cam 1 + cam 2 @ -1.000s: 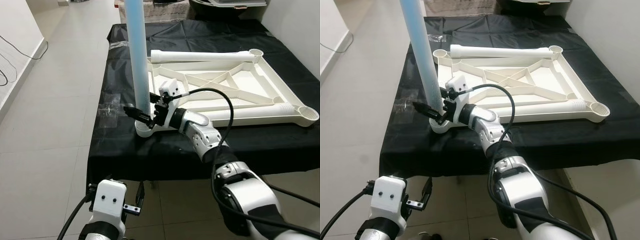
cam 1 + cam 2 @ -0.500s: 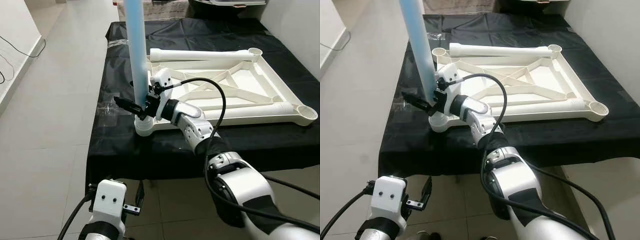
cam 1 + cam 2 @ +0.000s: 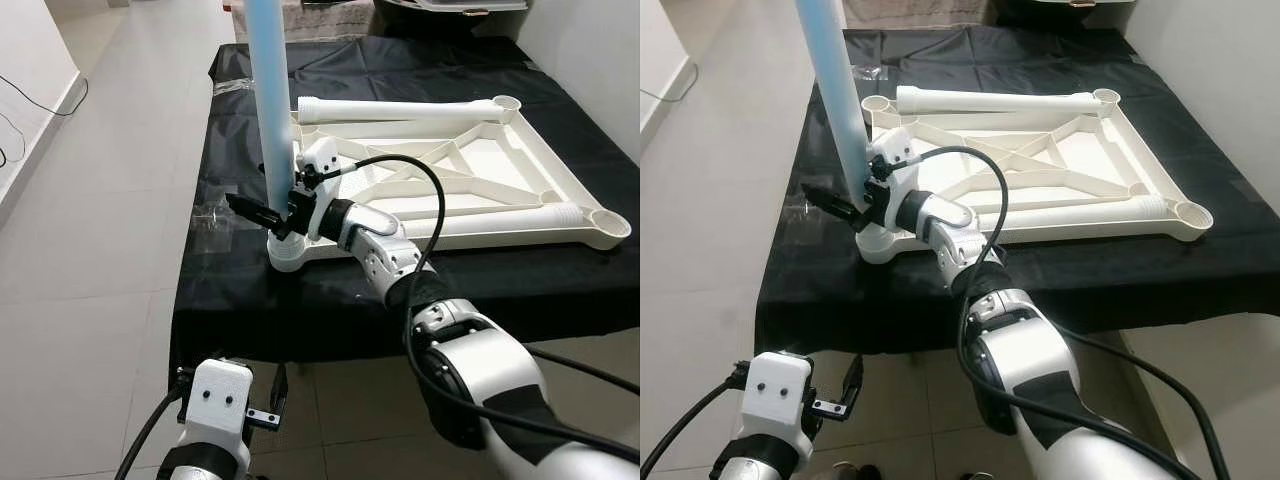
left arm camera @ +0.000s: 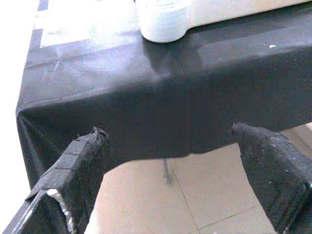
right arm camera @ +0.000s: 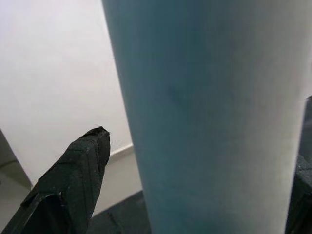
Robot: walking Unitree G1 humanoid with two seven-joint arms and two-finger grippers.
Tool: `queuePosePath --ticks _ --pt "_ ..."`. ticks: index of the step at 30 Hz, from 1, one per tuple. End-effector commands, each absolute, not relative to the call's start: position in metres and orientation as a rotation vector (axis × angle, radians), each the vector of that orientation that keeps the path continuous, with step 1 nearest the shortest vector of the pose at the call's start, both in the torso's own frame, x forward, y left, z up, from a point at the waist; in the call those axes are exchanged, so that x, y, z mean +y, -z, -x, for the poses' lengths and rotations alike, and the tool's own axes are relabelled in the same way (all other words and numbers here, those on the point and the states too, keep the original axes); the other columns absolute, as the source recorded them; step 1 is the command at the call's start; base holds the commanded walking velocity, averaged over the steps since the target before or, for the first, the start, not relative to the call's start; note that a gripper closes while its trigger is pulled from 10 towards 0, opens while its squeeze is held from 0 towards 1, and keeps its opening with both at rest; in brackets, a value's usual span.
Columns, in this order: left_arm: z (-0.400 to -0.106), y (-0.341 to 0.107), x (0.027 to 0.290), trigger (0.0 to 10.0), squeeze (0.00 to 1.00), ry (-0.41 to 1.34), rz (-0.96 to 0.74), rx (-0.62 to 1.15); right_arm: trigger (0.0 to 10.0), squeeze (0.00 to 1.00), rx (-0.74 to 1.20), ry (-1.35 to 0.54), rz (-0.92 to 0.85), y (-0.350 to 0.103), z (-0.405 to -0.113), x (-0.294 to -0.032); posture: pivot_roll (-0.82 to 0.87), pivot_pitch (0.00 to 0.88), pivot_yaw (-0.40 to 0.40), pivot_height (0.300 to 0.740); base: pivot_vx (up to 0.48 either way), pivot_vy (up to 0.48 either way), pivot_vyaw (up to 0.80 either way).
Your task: Building children table
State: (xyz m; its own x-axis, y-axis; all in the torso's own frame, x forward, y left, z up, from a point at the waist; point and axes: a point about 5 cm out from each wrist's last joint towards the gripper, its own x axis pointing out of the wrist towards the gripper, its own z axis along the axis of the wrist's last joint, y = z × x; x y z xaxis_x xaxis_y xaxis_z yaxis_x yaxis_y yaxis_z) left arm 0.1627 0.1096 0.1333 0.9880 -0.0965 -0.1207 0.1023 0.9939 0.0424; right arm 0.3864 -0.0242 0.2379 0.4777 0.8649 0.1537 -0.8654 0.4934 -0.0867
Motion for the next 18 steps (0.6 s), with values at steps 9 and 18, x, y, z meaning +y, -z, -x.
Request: queuePosePath --ticks 9,18 --pt "-0.1564 -0.1344 0.0911 10.0 0.0 0.16 -0.005 0.127 0.0 0.0 -0.195 -1.044 0.014 -0.2389 -0.3864 -0.0194 0.13 0.186 -0.071 0.74 0.0 0.0 0.0" --pt "-0.1569 -0.1347 0.0914 10.0 0.0 0.159 -0.007 0.128 0.0 0.0 -0.196 -1.03 0.018 -0.2324 -0.3858 -0.0222 0.14 0.189 -0.069 0.74 0.0 0.0 0.0"
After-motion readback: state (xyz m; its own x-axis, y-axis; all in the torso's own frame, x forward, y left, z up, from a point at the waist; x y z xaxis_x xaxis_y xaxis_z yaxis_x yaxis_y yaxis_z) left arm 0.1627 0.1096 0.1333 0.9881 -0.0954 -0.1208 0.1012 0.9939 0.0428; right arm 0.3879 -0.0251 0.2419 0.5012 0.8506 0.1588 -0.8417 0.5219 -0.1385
